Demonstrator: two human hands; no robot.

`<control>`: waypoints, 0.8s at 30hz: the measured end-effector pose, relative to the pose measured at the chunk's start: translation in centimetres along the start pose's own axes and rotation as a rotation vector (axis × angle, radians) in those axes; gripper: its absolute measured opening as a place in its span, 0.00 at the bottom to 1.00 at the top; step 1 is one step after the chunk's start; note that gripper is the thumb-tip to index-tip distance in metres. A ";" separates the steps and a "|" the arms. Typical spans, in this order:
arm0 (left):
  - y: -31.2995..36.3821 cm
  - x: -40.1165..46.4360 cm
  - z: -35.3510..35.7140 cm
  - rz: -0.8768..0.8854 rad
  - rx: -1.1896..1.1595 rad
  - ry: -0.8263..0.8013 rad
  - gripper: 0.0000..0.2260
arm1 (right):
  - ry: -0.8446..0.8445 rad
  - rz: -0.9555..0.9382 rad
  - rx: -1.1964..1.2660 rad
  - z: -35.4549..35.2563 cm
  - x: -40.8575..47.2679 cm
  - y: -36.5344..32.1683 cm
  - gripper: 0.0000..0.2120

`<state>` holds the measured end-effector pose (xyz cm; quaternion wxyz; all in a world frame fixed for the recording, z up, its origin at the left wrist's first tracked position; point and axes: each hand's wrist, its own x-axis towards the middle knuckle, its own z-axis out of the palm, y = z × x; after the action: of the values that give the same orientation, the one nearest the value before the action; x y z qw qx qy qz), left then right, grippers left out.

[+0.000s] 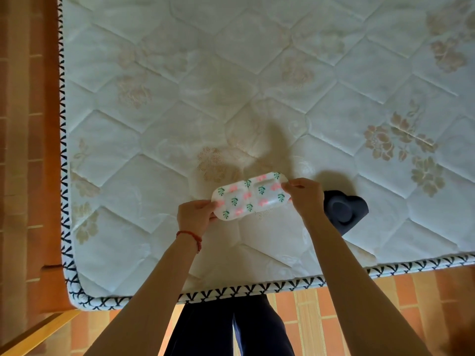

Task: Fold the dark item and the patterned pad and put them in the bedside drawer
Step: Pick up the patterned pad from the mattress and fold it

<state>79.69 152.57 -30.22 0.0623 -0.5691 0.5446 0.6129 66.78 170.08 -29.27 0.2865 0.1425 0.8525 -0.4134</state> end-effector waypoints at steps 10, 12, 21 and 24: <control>5.6 -2.4 2.5 0.155 0.025 -0.091 0.10 | 0.117 0.019 0.219 -5.8 -2.8 -2.4 0.03; 6.8 -3.2 3.4 0.206 0.057 -0.117 0.08 | 0.155 0.007 0.247 -7.5 -3.4 -2.7 0.04; 11.4 -9.4 7.8 0.327 0.012 -0.278 0.06 | 0.346 -0.088 0.344 -15.5 -7.4 -4.1 0.02; 12.9 -11.2 8.9 0.344 0.007 -0.324 0.06 | 0.401 -0.121 0.377 -17.9 -8.9 -4.8 0.02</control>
<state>69.02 160.08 -16.09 0.0458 -0.3619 0.6185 0.6960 64.92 181.14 -12.04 0.0554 0.2209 0.8071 -0.5447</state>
